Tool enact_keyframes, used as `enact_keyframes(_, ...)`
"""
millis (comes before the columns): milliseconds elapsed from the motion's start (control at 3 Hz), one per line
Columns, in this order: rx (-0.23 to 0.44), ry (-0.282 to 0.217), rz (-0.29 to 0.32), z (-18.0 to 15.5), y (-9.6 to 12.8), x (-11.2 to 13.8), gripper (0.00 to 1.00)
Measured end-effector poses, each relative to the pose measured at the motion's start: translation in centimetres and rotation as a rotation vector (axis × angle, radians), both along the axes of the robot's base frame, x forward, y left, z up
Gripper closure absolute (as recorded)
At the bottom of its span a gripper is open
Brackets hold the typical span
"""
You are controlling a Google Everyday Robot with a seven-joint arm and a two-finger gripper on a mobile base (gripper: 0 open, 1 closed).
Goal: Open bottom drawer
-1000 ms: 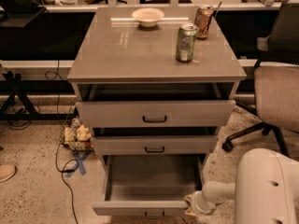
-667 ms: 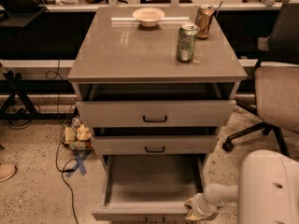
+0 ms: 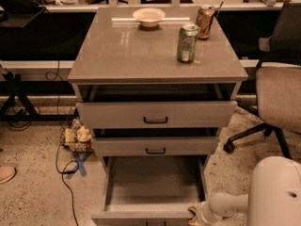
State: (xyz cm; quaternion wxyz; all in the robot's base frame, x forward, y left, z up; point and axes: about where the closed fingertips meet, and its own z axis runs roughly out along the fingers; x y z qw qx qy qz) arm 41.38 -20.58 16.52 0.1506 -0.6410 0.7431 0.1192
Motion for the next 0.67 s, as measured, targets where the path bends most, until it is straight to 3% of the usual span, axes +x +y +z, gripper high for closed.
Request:
enact_keyframes(333,0.002,0.004,0.001,-0.14,0.15,-0.19,0.50)
enact_keyframes(667,0.003,0.005,0.002,-0.21,0.22,-0.30,0.27)
